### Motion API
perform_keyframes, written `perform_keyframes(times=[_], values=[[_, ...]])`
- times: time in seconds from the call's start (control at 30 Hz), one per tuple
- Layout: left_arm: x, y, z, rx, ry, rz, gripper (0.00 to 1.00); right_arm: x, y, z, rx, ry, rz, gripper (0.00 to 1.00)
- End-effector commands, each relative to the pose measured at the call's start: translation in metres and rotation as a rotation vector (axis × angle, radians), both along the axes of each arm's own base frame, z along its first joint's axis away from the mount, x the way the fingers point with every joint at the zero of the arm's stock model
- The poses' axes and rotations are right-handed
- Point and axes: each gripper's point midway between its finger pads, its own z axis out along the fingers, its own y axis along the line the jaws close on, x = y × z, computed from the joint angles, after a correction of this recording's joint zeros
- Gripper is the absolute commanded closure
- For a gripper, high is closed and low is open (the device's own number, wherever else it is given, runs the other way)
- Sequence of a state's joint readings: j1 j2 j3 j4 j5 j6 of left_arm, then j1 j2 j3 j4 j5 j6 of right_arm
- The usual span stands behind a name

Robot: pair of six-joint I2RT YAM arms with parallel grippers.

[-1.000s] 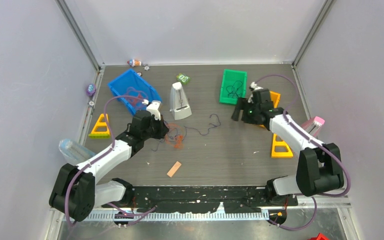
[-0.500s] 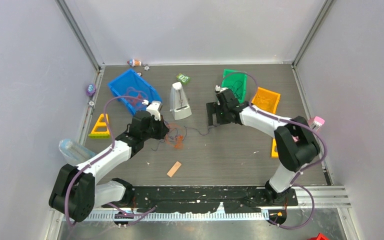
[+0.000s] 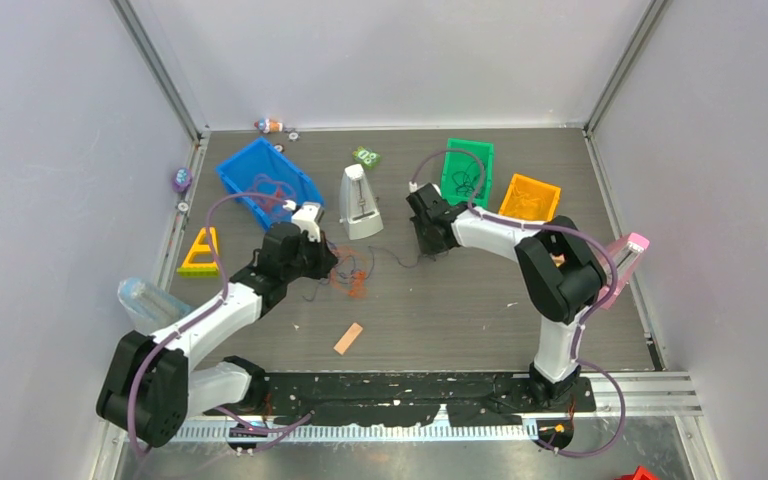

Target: Untangle the cables

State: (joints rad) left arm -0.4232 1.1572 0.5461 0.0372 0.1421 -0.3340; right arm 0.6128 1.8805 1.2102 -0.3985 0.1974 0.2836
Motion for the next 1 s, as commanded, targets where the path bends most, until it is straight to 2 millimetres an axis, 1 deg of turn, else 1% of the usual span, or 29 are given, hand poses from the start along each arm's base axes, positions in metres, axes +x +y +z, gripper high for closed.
perform_keyframes(times=[0.0,0.03,0.07,0.1,0.13,0.17,0.2,0.23,0.27,0.3,0.33,0.37,0.4,0.43,0.47,0.5,0.53,0.57,0.6,0.63,0.67,0.7,0.77,0.8,0.83,0.87,0.9,0.93,0.97], values=[[0.009,0.002,0.018,-0.021,-0.083,0.036,1.00,0.013,-0.024,0.047,0.003,-0.117,-0.082,0.95],[0.010,0.005,0.018,-0.018,-0.086,0.049,1.00,0.013,-0.029,0.062,0.026,-0.148,-0.102,0.95],[0.010,0.007,0.018,-0.014,-0.089,0.063,1.00,0.011,-0.040,0.074,0.041,-0.170,-0.128,0.94],[0.010,0.010,0.018,-0.010,-0.092,0.075,1.00,0.010,-0.046,0.079,0.051,-0.180,-0.146,0.95],[0.011,0.012,0.017,-0.006,-0.095,0.088,1.00,0.007,-0.060,0.089,0.061,-0.198,-0.178,0.95],[0.011,0.016,0.017,0.002,-0.095,0.109,1.00,0.006,-0.068,0.094,0.069,-0.206,-0.206,0.94],[0.012,0.018,0.016,0.006,-0.092,0.125,1.00,0.003,-0.085,0.104,0.079,-0.225,-0.257,0.95],[0.013,0.022,0.015,0.013,-0.086,0.147,1.00,-0.001,-0.096,0.104,0.076,-0.225,-0.291,0.95],[0.014,0.027,0.013,0.023,-0.080,0.180,1.00,-0.002,-0.116,0.117,0.083,-0.258,-0.369,0.95],[0.016,0.032,0.012,0.030,-0.075,0.205,1.00,-0.007,-0.130,0.118,0.075,-0.265,-0.417,0.95],[0.016,0.035,0.012,0.035,-0.071,0.225,1.00,-0.011,-0.154,0.132,0.065,-0.307,-0.509,0.95],[0.017,0.039,0.011,0.038,-0.067,0.244,1.00,-0.015,-0.170,0.133,0.051,-0.322,-0.561,0.95],[0.017,0.041,0.011,0.037,-0.067,0.260,1.00,-0.021,-0.185,0.150,0.052,-0.383,-0.619,0.95],[0.018,0.044,0.010,0.038,-0.065,0.272,1.00,-0.026,-0.198,0.153,0.044,-0.405,-0.666,0.95],[0.018,0.046,0.009,0.037,-0.062,0.283,1.00,-0.032,-0.209,0.170,0.058,-0.462,-0.708,0.95],[0.018,0.047,0.007,0.038,-0.054,0.293,1.00,-0.037,-0.223,0.176,0.056,-0.484,-0.752,0.95],[0.019,0.050,0.005,0.039,-0.044,0.305,1.00,-0.044,-0.232,0.190,0.069,-0.526,-0.785,0.95],[0.019,0.052,0.003,0.039,-0.034,0.317,1.00,-0.049,-0.245,0.198,0.068,-0.549,-0.827,0.95],[0.020,0.056,0.001,0.040,-0.020,0.334,1.00,-0.057,-0.254,0.210,0.077,-0.584,-0.860,0.95],[0.021,0.060,-0.001,0.041,-0.007,0.357,1.00,-0.067,-0.268,0.223,0.075,-0.626,-0.910,0.95],[0.023,0.064,-0.002,0.038,-0.001,0.377,1.00,-0.071,-0.274,0.230,0.082,-0.649,-0.941,0.95],[0.024,0.066,-0.003,0.034,0.006,0.384,1.00,-0.079,-0.281,0.244,0.099,-0.701,-0.967,0.95],[0.024,0.066,-0.004,0.027,0.013,0.381,1.00,-0.085,-0.280,0.261,0.152,-0.764,-0.949,0.95],[0.023,0.066,-0.006,0.033,0.026,0.379,0.98,-0.086,-0.277,0.266,0.168,-0.778,-0.931,0.95],[0.021,0.066,-0.006,0.036,0.032,0.370,0.94,-0.083,-0.265,0.275,0.218,-0.798,-0.848,0.95],[0.021,0.063,-0.004,0.032,0.029,0.351,0.87,-0.080,-0.258,0.275,0.239,-0.795,-0.802,0.95],[0.021,0.060,-0.002,0.025,0.021,0.328,0.80,-0.076,-0.243,0.277,0.284,-0.779,-0.717,0.95],[0.020,0.056,0.002,0.015,0.009,0.307,0.69,-0.074,-0.234,0.276,0.305,-0.764,-0.666,0.95],[0.018,0.054,0.002,0.011,0.005,0.288,0.60,-0.071,-0.216,0.275,0.347,-0.735,-0.565,0.95]])
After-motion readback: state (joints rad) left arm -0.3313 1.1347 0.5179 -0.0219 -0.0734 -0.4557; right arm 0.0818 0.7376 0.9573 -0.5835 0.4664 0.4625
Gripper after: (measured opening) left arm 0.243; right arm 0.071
